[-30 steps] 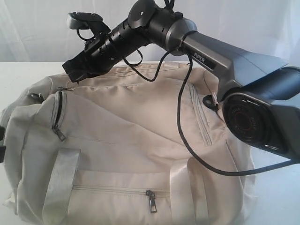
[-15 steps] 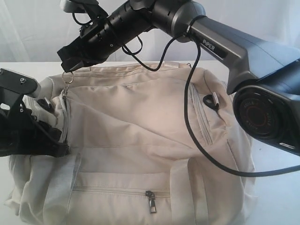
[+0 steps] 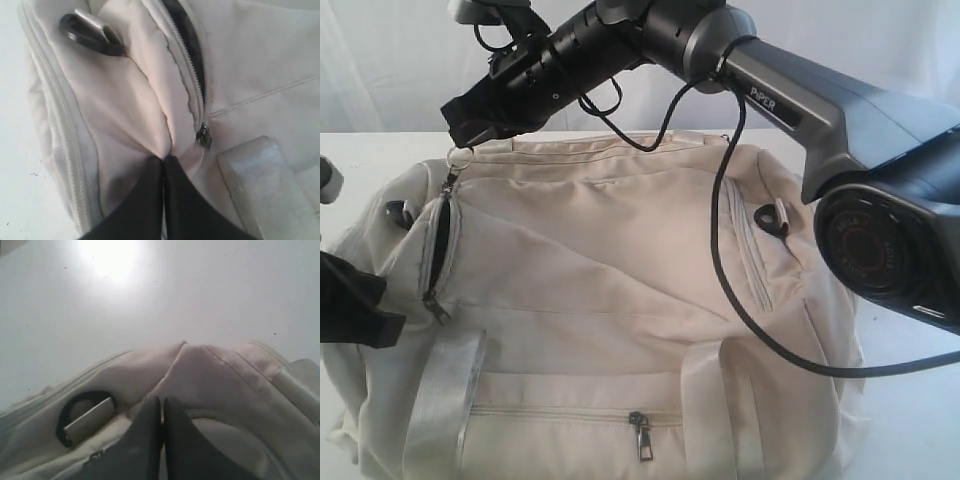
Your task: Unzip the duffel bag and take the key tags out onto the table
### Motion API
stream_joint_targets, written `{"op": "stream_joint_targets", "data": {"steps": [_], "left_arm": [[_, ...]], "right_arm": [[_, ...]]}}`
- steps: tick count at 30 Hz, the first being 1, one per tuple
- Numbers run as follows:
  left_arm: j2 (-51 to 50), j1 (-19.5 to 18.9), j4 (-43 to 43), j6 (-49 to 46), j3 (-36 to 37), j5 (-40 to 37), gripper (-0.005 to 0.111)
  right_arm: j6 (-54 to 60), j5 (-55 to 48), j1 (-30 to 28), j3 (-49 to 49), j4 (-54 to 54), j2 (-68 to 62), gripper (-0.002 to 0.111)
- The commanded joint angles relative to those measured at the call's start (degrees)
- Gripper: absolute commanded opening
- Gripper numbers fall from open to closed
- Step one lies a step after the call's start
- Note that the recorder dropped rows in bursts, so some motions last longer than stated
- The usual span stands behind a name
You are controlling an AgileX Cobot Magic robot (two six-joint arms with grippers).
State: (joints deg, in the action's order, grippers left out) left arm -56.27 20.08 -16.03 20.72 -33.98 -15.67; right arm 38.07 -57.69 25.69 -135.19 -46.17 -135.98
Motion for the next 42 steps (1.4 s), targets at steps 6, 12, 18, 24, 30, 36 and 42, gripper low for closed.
{"op": "stream_joint_targets", "data": {"steps": [6, 12, 18, 24, 30, 36, 42], "left_arm": [[7.0, 0.1, 0.6, -1.5, -0.1, -8.7, 0.000], [8.3, 0.1, 0.6, -2.3, -0.1, -9.6, 0.000], [8.3, 0.1, 0.6, -2.7, -0.1, -9.8, 0.000], [8.3, 0.1, 0.6, -2.7, -0.1, -9.8, 0.000], [8.3, 0.1, 0.6, -2.7, -0.1, -9.8, 0.000], [8.3, 0.1, 0.6, -2.7, -0.1, -9.8, 0.000], [8.3, 0.1, 0.5, -2.7, -0.1, -10.0, 0.000]], "right_arm": [[0.7, 7.2, -0.3, -0.3, -0.3, -1.9, 0.000], [-1.0, 8.9, -0.3, -0.3, 4.8, -3.3, 0.000], [-6.7, 10.2, -1.4, -0.3, 10.8, -3.3, 0.000], [-9.3, 9.2, -4.2, -0.3, 12.3, -3.3, 0.000], [-9.9, 4.4, -4.6, -0.3, 16.2, -2.6, 0.000], [-10.6, 2.2, -5.0, -0.3, 20.4, -0.3, 0.000], [-12.7, -0.3, -6.1, -0.3, 24.0, 0.0, 0.000]]}}
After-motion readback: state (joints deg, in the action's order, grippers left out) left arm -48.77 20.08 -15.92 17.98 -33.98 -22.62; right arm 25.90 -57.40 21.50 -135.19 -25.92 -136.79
